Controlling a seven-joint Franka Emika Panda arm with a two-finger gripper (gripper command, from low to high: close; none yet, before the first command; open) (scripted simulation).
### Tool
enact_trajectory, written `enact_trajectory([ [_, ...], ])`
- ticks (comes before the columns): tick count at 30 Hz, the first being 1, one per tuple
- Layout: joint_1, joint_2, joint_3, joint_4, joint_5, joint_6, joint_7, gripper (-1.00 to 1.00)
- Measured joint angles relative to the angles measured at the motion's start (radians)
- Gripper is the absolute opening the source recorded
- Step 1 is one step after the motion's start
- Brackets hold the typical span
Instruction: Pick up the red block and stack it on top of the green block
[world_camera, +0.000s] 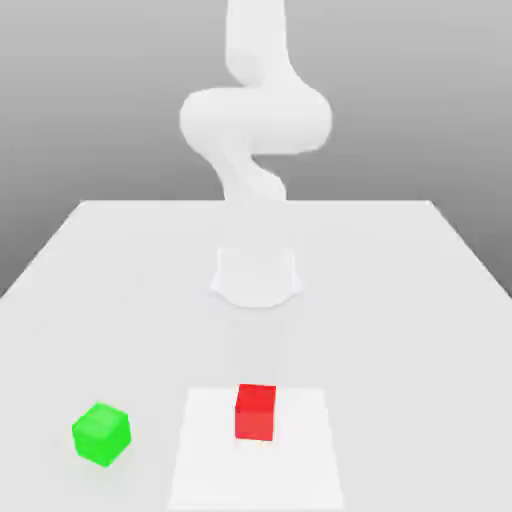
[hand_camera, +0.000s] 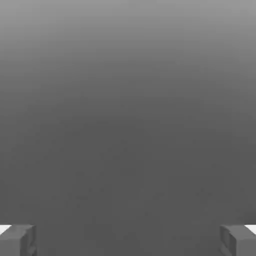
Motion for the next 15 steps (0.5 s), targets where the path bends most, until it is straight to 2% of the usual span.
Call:
enact_trajectory([
  [9, 0.071, 0.337, -0.062, -0.207, 0.122, 0.194, -0.048, 0.00],
  [12, 0.079, 0.452, -0.057, -0.279, 0.133, 0.264, -0.041, 0.00],
  [15, 0.075, 0.575, -0.043, -0.358, 0.102, 0.346, -0.004, 0.00],
])
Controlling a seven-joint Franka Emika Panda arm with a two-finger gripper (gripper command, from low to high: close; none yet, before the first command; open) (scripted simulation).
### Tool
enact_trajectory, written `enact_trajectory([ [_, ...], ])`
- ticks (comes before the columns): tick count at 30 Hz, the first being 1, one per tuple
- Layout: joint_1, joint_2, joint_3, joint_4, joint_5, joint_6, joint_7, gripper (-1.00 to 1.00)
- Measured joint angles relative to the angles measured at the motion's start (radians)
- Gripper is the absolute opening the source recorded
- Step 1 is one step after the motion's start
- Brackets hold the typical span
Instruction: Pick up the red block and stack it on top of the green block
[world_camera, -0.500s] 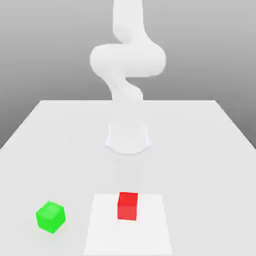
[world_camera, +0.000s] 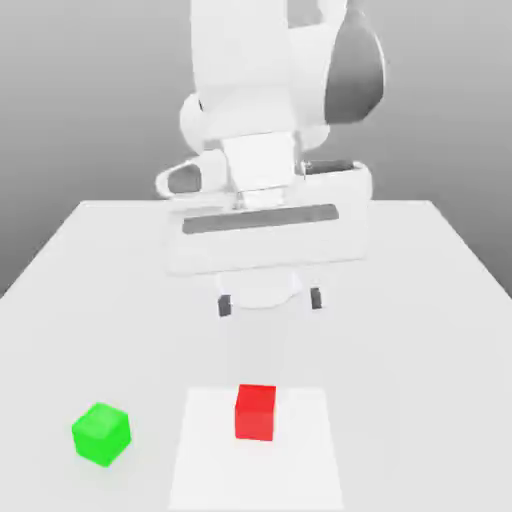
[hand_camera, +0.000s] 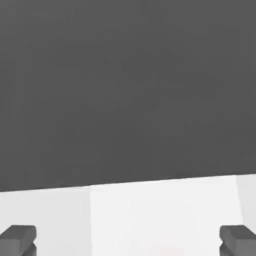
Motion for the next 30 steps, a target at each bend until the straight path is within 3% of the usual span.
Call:
enact_trajectory([
  [5, -0.020, 0.150, -0.002, -0.086, -0.131, 0.117, 0.111, 0.00],
  [15, -0.042, 0.367, 0.035, -0.062, -0.087, 0.302, 0.079, 0.00],
  [16, -0.046, 0.383, 0.041, -0.061, -0.082, 0.315, 0.076, -1.00],
  [23, -0.048, 0.383, 0.042, -0.061, -0.086, 0.315, 0.079, -1.00],
  [30, -0.037, 0.240, 0.020, -0.075, -0.131, 0.194, 0.109, -1.00],
])
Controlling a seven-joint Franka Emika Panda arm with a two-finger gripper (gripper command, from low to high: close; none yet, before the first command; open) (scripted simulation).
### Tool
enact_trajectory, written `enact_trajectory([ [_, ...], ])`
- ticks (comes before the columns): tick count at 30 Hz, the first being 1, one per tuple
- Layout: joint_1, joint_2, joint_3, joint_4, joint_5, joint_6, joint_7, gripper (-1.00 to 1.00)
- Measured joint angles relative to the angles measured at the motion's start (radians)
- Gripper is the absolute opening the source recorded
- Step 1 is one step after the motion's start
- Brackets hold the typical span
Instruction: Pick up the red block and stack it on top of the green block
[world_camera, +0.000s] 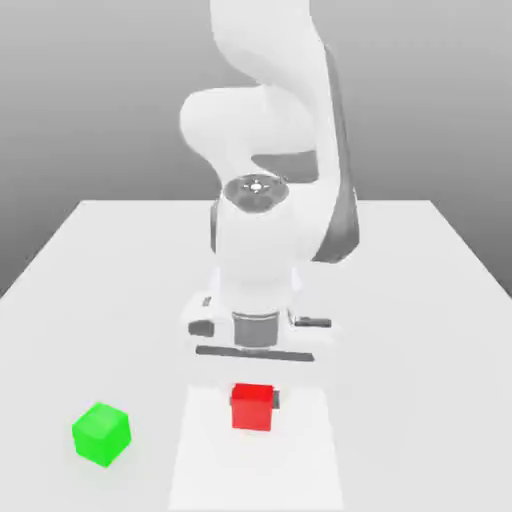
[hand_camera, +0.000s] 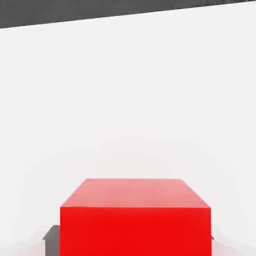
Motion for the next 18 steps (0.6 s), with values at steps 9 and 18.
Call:
enact_trajectory([
  [9, 0.093, -0.094, -0.121, 0.031, -0.020, -0.134, -0.108, -1.00],
  [18, 0.149, -0.085, -0.339, 0.117, -0.010, -0.213, -0.371, -1.00],
])
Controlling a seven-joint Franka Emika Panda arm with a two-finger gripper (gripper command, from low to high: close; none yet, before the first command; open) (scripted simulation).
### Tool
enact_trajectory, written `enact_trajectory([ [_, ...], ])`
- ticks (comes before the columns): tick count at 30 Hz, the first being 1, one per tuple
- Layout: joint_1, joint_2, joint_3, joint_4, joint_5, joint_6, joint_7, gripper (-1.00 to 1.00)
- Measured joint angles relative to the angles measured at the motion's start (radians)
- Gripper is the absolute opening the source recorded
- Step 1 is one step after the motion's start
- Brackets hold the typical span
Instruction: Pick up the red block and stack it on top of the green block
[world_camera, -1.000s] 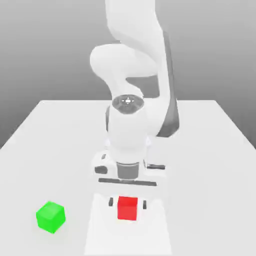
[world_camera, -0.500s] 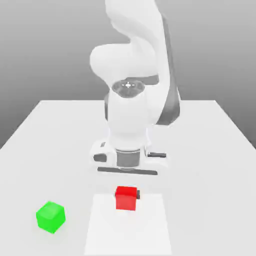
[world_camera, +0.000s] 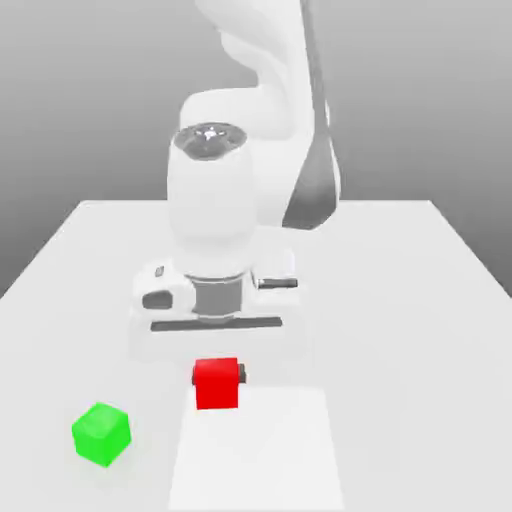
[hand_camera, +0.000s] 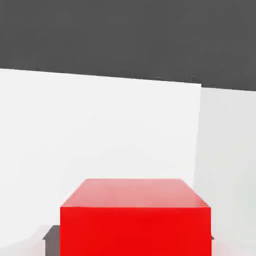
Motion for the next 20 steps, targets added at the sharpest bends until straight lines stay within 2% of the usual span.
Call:
enact_trajectory([
  [2, -0.038, 0.011, -0.051, 0.024, 0.015, -0.015, -0.072, -1.00],
  [4, -0.137, 0.080, -0.081, 0.068, 0.093, 0.002, -0.187, -1.00],
  [7, -0.210, 0.193, -0.024, 0.096, 0.217, 0.074, -0.303, -1.00],
  [8, -0.228, 0.223, -0.002, 0.099, 0.250, 0.097, -0.329, 1.00],
  [15, -0.234, 0.228, 0.002, 0.101, 0.255, 0.102, -0.334, 1.00],
  [20, -0.209, 0.080, -0.056, 0.090, 0.086, -0.018, -0.212, 1.00],
])
